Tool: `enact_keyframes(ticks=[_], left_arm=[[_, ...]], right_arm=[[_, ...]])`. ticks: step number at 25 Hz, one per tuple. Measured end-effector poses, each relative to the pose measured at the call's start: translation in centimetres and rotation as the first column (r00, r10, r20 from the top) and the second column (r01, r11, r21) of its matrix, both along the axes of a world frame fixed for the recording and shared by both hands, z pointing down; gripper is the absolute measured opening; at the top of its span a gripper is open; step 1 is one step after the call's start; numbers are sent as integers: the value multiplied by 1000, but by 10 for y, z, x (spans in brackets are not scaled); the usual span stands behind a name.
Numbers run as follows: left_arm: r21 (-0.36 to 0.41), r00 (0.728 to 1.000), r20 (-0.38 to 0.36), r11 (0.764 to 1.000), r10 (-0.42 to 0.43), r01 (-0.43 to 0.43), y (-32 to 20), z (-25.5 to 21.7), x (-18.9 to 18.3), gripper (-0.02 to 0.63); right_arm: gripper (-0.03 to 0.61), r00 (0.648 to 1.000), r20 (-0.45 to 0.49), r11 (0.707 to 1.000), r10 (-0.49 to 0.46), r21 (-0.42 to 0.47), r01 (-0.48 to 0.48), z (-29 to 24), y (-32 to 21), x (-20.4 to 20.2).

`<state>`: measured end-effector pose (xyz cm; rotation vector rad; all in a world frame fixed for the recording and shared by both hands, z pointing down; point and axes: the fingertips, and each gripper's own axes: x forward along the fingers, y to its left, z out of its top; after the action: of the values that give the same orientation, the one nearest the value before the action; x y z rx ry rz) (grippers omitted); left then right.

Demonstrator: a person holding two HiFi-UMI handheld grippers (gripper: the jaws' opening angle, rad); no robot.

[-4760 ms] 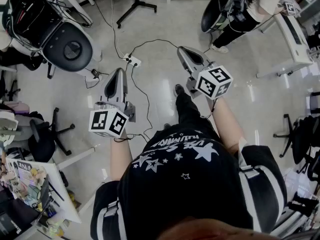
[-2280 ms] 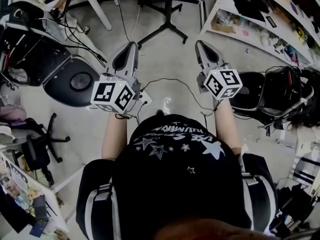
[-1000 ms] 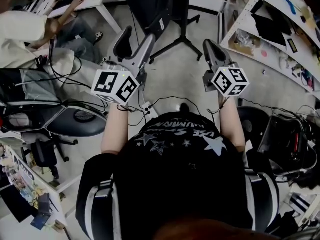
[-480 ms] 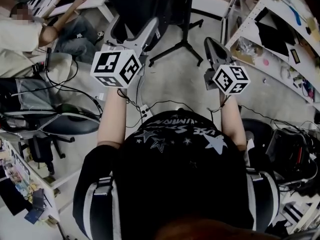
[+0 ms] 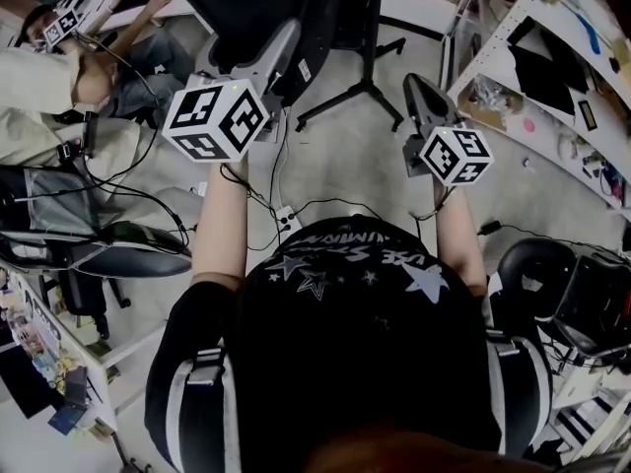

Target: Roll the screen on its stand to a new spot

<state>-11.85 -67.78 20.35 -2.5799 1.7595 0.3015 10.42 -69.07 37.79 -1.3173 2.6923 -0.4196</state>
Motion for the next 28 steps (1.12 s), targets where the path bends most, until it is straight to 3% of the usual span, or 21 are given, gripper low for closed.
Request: enact_keyframes(ticks=[2, 4, 5, 12, 21, 28], left_arm=[[-15, 1000, 12, 1000, -9, 10, -1, 3, 1, 370], [-21, 999, 25, 999, -30, 30, -1, 5, 0, 237], [-20, 999, 28, 999, -38, 39, 0, 5, 0, 218], [14, 998, 32, 999, -50, 49, 0, 7, -2, 212], [21, 997, 18, 997, -70, 70, 6, 7, -6, 206], [35, 997, 6, 996, -78, 78, 16, 9, -10, 202]], right_arm=[[6, 1000, -1, 1000, -4, -5, 4, 2, 0, 1], [6, 1000, -2, 1000, -8, -11, 8, 5, 0, 2], [6, 1000, -3, 1000, -9, -13, 9, 6, 1, 2], [6, 999, -8, 999, -31, -4, 31, 3, 3, -7], [6, 997, -35, 990, -71, 123, 74, -45, 11, -34], [6, 997, -23, 986, -72, 147, 75, -59, 12, -44]])
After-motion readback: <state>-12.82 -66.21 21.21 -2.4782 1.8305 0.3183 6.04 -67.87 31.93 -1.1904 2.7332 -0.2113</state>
